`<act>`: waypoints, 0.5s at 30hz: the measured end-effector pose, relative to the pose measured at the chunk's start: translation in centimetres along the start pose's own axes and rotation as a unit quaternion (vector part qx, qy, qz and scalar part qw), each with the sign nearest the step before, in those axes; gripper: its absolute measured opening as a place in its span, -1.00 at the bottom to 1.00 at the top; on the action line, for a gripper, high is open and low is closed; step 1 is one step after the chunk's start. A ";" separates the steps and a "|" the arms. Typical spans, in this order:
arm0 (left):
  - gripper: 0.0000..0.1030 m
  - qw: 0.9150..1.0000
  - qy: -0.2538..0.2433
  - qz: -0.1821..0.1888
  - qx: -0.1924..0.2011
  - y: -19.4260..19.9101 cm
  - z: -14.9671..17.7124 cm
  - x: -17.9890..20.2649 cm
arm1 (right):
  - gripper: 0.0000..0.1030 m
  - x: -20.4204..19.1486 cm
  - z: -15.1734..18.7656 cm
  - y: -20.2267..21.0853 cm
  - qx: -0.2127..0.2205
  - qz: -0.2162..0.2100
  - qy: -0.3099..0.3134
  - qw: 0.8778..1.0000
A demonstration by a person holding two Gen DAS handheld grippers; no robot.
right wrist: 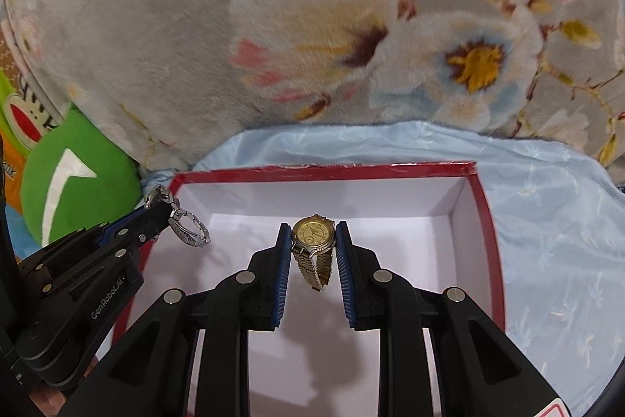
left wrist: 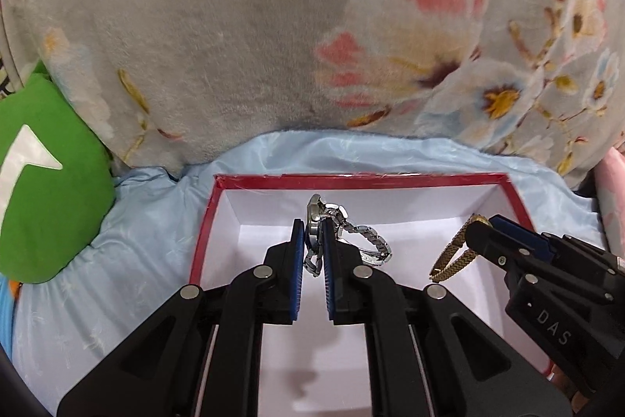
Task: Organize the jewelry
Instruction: 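Carry the silver piece and gold watch into the red box with both tools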
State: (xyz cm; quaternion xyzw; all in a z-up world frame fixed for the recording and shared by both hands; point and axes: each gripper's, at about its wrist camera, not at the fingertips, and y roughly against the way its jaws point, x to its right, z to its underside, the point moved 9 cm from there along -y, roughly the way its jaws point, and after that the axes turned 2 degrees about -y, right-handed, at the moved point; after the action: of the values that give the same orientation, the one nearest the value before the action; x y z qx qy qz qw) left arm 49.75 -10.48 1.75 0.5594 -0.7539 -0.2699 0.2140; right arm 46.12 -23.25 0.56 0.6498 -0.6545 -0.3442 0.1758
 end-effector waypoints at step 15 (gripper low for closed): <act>-0.77 0.998 0.024 -0.021 -0.056 -5.8 1.6 -1.1 | -0.57 1.9 2.1 -5.9 -0.051 0.022 -0.003 0.998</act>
State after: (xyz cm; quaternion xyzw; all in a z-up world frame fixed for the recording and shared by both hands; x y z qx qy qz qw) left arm 53.23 -10.49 -3.23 0.5685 -0.7204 -0.3026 0.2572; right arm 48.84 -24.14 -5.29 0.6241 -0.6511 -0.3749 0.2145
